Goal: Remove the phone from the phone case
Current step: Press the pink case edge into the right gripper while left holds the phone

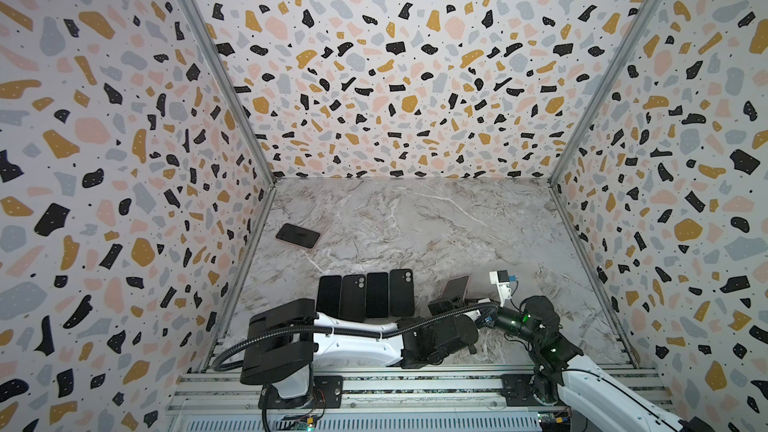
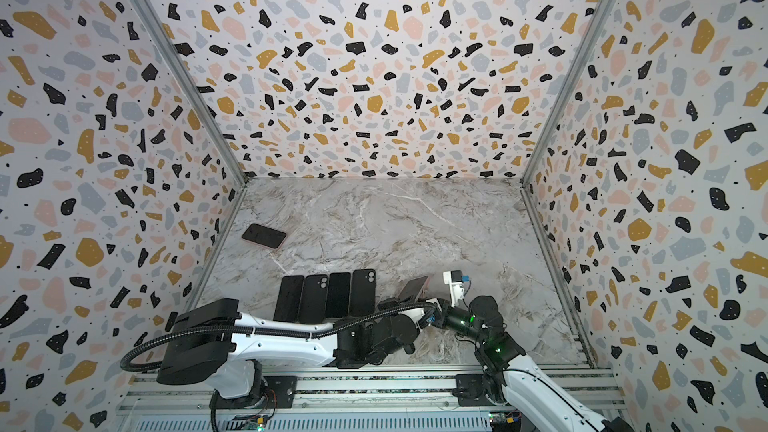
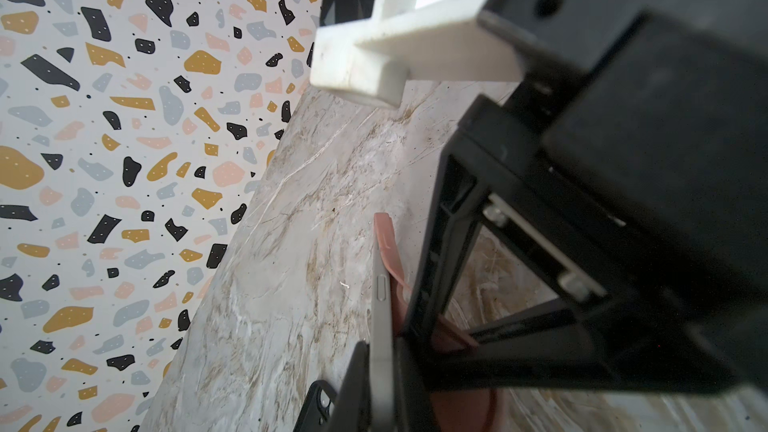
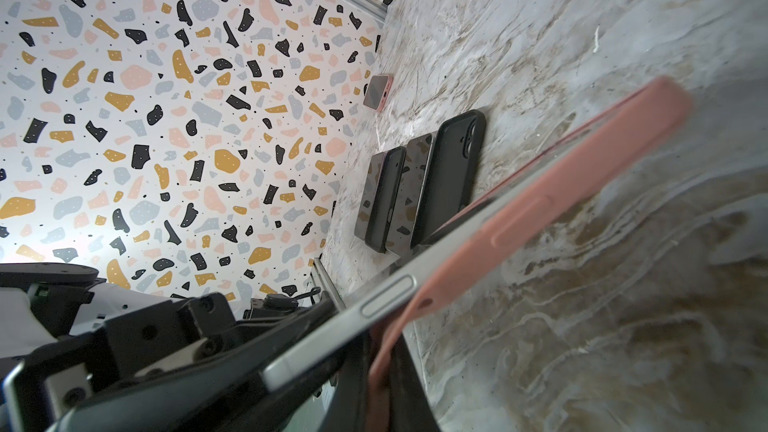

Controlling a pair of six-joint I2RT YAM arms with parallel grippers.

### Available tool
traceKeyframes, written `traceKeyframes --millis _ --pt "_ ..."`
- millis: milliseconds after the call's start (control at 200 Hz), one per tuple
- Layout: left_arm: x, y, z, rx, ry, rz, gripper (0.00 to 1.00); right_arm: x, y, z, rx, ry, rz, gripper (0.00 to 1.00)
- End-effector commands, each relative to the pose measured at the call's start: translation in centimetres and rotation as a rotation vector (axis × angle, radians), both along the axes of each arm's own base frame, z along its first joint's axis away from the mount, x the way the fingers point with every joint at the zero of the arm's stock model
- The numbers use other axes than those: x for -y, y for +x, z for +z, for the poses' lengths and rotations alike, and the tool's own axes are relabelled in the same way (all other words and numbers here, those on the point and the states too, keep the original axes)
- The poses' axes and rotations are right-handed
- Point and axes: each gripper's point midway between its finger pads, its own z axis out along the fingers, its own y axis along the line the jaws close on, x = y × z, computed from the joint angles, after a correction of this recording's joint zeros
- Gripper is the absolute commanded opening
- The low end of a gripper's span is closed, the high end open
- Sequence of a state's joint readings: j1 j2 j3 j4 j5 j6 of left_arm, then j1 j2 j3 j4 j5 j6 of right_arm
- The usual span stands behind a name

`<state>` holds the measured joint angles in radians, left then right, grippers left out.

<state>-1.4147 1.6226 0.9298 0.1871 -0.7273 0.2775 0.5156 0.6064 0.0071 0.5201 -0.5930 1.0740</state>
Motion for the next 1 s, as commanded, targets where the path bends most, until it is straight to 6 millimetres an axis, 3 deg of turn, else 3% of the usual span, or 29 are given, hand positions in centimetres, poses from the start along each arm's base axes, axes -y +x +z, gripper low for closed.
traceKeyframes --millis 0,200,516,991 --pt "-0.2 0.2 1.0 -0.002 -0.049 0.009 0.0 -0.6 -0.7 2.5 0.102 0.048 0.053 0.0" --pt "-1.0 0.0 2.4 0.0 -0.093 0.006 0.0 -0.2 -0.7 -0.1 0.04 -0.024 0.035 0.0" --pt "-1.3 -0.1 2.7 -0.006 -0.101 0.004 0.0 0.0 -0.7 -0.3 0.049 -0.032 0.024 0.0" --pt "-2.7 0.1 4.8 0.022 -0.131 0.024 0.0 1.3 -0.4 -4.7 -0.064 -0.179 -0.04 0.0"
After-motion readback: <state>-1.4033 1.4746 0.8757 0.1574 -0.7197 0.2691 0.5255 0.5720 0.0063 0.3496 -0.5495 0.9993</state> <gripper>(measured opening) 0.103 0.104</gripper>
